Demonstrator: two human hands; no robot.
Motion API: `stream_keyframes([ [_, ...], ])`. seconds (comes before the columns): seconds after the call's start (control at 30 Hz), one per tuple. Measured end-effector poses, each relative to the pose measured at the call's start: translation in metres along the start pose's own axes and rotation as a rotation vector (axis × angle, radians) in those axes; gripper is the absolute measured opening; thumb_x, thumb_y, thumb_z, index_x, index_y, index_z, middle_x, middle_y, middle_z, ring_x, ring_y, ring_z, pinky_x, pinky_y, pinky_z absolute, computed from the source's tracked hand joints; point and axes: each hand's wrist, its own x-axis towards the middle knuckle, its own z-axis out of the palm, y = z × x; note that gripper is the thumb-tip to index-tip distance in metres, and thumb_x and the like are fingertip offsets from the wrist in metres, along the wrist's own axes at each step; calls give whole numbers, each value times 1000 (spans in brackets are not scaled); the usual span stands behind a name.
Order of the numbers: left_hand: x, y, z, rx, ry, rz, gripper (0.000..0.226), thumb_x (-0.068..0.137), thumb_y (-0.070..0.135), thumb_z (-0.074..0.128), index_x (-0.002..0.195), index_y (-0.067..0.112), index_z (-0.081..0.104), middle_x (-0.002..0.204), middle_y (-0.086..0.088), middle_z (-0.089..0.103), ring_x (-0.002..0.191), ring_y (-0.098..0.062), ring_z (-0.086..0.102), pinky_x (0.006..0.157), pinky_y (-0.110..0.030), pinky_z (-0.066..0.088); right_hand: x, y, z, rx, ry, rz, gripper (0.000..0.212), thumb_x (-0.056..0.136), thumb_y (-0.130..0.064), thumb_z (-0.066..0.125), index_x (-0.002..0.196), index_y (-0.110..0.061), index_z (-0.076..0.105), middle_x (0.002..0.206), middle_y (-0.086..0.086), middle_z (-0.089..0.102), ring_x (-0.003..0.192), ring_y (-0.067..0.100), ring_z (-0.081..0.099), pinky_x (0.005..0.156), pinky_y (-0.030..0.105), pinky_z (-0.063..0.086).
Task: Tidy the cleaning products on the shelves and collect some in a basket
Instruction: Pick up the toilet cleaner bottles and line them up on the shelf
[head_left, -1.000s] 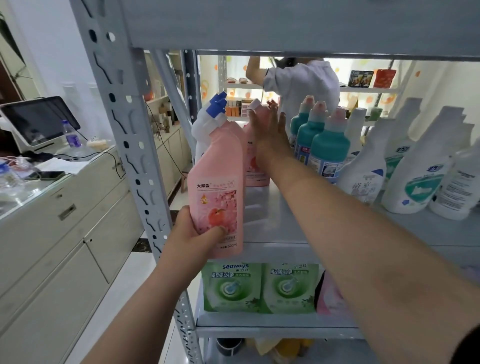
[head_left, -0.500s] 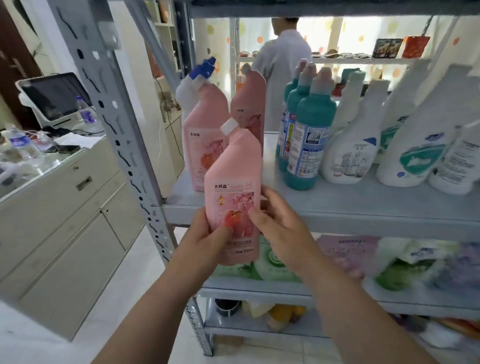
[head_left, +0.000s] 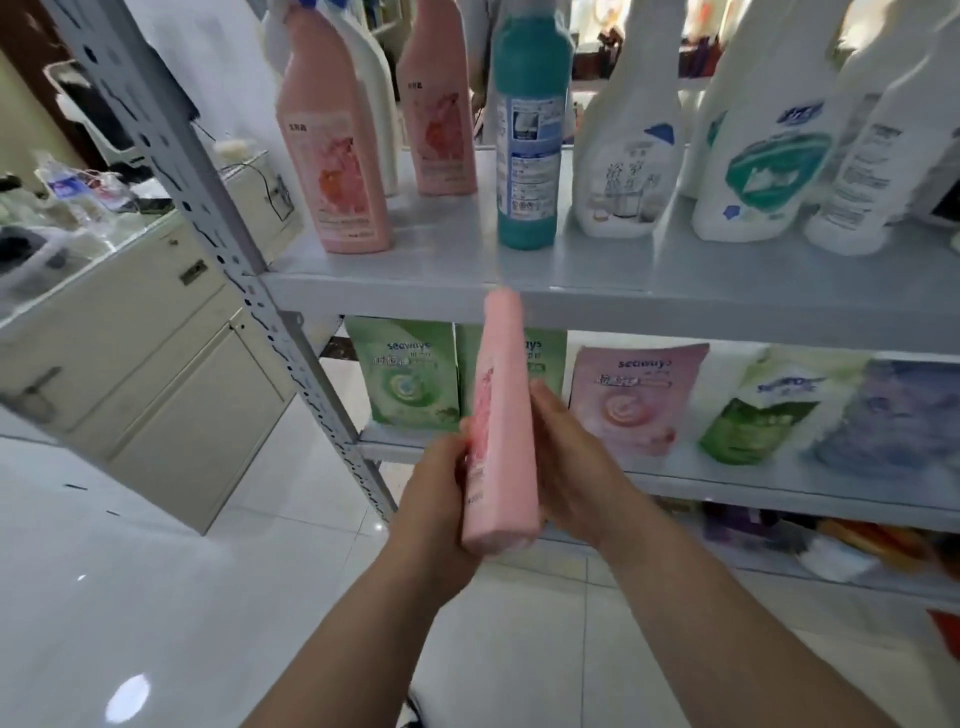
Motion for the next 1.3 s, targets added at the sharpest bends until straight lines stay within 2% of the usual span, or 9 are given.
stream_keyframes([
  [0.2,-25,-41,-10,132,-215,-180,53,99,57,47,118,12,67,102,-20,68,73,-36,68,62,-48,59,-33,19,-22,-130,73,0,67,60,-70,83,104,-21,72,95,7,74,84,27,69,73,41,57],
  [0.3,-38,-51,-32,254,-297,-190,78,85,75,57,134,15,63,124,-19,70,101,-42,72,67,-58,61,-49,25,-24,-221,170,-83,88,47,-59,93,121,-27,57,103,-1,79,91,20,78,82,47,62],
  [0.5,-46,-56,-61,623,-292,208,67,72,40,83,133,29,59,121,-8,73,106,-31,73,78,-44,61,-87,31,-11,-485,216,-390,86,41,-57,96,105,-59,39,107,-15,67,96,1,71,73,26,63],
  [0.6,-50,-51,-83,663,-336,314,56,74,38,86,125,31,66,121,-4,73,112,-28,71,93,-48,59,-103,44,7,-547,199,-464,83,50,-42,95,110,-52,38,112,-3,61,100,14,69,77,42,64],
  [0.77,-75,-56,-116,623,-260,532,40,70,32,73,108,45,69,107,5,74,97,-15,74,74,-30,63,-120,66,44,-542,235,-466,74,57,-44,95,111,-53,45,111,-8,66,103,17,70,82,46,63],
  [0.9,-95,-66,-139,299,-265,239,44,76,35,57,117,27,66,100,-3,74,85,-23,70,61,-36,55,-127,89,69,-163,72,-215,66,77,-66,77,122,-21,60,123,13,66,115,33,64,100,53,54],
  [1.03,-116,-64,-155,25,-453,-264,40,81,39,47,101,9,63,75,-11,56,54,-24,53,44,-18,34,-138,113,91,-154,99,-33,52,92,-51,62,123,-9,59,109,19,53,92,33,52,62,36,42],
  [1.2,-118,-60,-179,73,-639,-346,67,61,67,81,95,10,69,77,-16,60,52,-28,59,48,-28,47,-150,133,96,-286,208,-136,63,74,-48,84,127,-24,61,103,-5,76,99,22,70,87,55,58],
  [1.3,-115,-60,-187,40,-658,-328,68,65,68,81,101,12,67,75,-16,60,53,-28,58,50,-30,49,-151,134,103,-319,167,-146,69,70,-48,86,129,-25,57,113,-1,77,105,23,74,83,40,61],
])
